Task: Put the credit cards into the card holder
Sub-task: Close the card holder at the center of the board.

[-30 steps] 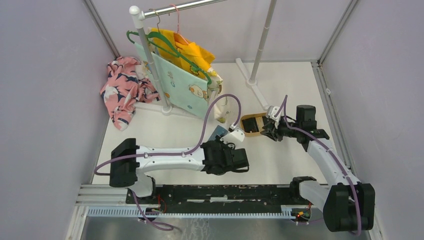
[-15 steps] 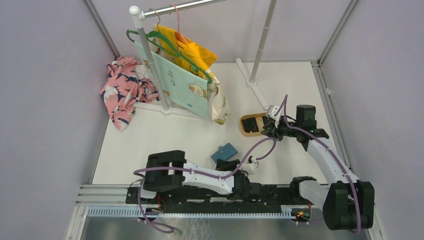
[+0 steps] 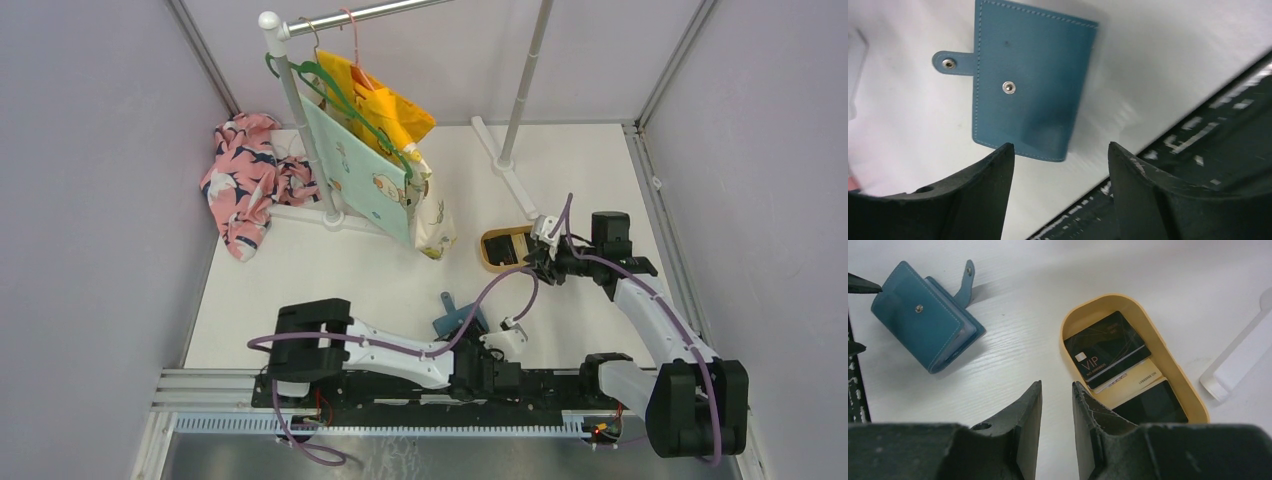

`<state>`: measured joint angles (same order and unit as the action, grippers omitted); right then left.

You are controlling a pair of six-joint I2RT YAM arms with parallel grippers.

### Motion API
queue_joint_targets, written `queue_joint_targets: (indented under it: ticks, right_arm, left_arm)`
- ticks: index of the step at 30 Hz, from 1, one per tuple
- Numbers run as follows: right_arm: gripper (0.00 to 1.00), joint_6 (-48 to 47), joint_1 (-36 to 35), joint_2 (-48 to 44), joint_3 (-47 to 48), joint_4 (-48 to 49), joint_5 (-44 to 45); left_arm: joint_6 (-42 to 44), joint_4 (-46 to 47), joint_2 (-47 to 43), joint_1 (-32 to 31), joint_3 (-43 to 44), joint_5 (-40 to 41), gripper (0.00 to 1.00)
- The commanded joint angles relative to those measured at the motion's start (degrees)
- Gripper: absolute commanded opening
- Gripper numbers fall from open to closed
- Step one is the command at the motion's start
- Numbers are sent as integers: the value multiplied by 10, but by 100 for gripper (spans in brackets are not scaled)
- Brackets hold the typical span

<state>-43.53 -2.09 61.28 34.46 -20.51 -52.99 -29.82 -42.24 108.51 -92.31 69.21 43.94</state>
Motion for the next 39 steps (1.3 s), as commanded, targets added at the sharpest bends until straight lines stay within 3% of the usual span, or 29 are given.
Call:
queue_joint_targets:
  ticks: [1,3,6,9,11,15,20,23,28,33,39]
  right_arm:
    - [35,-101,2,1,3,-53,-61]
    - [35,-184,2,0,-1,-95,-90]
    - [42,-438,0,0,-15,-214,-115]
    - [48,-651,-11,10,-25,-303,-119]
    - [48,-689,-40,23,-7,-323,-119]
    - [43,-621,-130,37,33,-255,-101]
    - [33,-416,-231,70,63,-83,-55]
    - [28,-362,-248,146,118,-89,-61]
    - [29,-333,-292,258,193,-112,-69]
    - [36,-271,-324,342,260,-126,-34]
    - [39,-229,-344,378,279,-125,6]
  left_arm:
    - [11,76,-95,7,-4,-84,74]
    - [13,100,-148,20,-25,-122,75]
    - [16,170,-242,63,-97,-217,74]
    - [-3,281,-329,145,-192,-360,70]
    - [-23,346,-366,196,-245,-440,62]
    - [-39,372,-388,263,-292,-448,39]
    - [-17,428,-431,333,-368,-429,37]
    - [-24,496,-499,337,-433,-434,41]
    - [-52,573,-597,337,-520,-447,43]
    - [-71,645,-582,337,-555,-491,23]
    - [-73,714,-529,337,-555,-542,20]
